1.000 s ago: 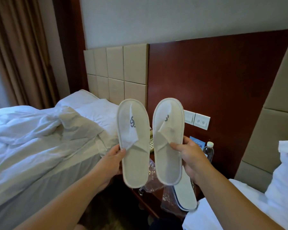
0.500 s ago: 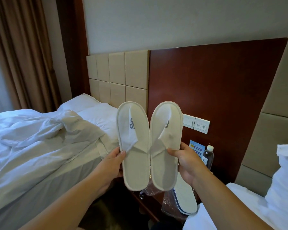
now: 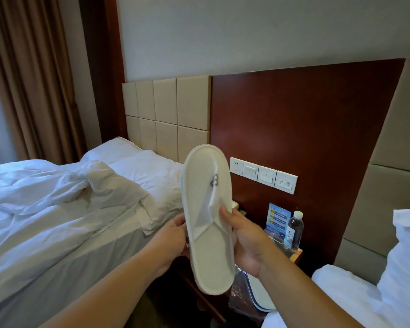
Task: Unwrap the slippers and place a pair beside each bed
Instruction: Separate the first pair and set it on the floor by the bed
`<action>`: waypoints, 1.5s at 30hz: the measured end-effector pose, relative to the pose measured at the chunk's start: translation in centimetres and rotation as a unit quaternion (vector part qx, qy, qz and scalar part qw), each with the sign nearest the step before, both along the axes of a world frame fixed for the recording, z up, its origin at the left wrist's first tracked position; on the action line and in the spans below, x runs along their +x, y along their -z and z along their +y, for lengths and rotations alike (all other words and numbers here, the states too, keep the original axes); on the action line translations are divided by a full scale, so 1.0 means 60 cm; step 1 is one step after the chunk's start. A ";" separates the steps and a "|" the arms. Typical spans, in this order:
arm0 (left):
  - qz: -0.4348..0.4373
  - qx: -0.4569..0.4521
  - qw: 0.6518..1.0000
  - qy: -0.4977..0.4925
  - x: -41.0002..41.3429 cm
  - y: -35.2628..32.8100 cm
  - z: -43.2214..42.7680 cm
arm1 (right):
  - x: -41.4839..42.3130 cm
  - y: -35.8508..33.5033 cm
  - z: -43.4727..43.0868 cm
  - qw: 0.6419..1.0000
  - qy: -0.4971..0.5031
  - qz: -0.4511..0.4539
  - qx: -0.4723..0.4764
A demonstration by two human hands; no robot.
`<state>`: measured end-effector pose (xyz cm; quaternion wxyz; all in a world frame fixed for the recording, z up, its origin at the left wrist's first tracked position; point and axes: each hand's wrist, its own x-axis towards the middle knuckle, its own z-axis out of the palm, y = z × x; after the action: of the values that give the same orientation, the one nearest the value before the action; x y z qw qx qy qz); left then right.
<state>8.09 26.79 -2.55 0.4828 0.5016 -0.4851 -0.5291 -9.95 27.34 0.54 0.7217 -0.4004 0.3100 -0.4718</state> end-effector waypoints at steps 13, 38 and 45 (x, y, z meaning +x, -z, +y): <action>-0.412 -0.161 0.895 -0.060 -0.050 -0.045 0.046 | 0.030 0.000 -0.004 0.968 0.185 0.157 -0.059; -0.257 -0.250 0.919 -0.163 -0.080 -0.135 0.031 | 0.070 -0.044 0.010 0.932 0.230 0.190 -0.205; -0.188 -0.354 0.883 -0.244 -0.066 -0.153 0.033 | 0.069 -0.072 0.016 0.899 0.263 0.231 -0.262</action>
<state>4.15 28.76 6.61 0.6414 0.4903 -0.5841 -0.0835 -5.82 28.29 4.88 0.3481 -0.5772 0.4272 -0.6026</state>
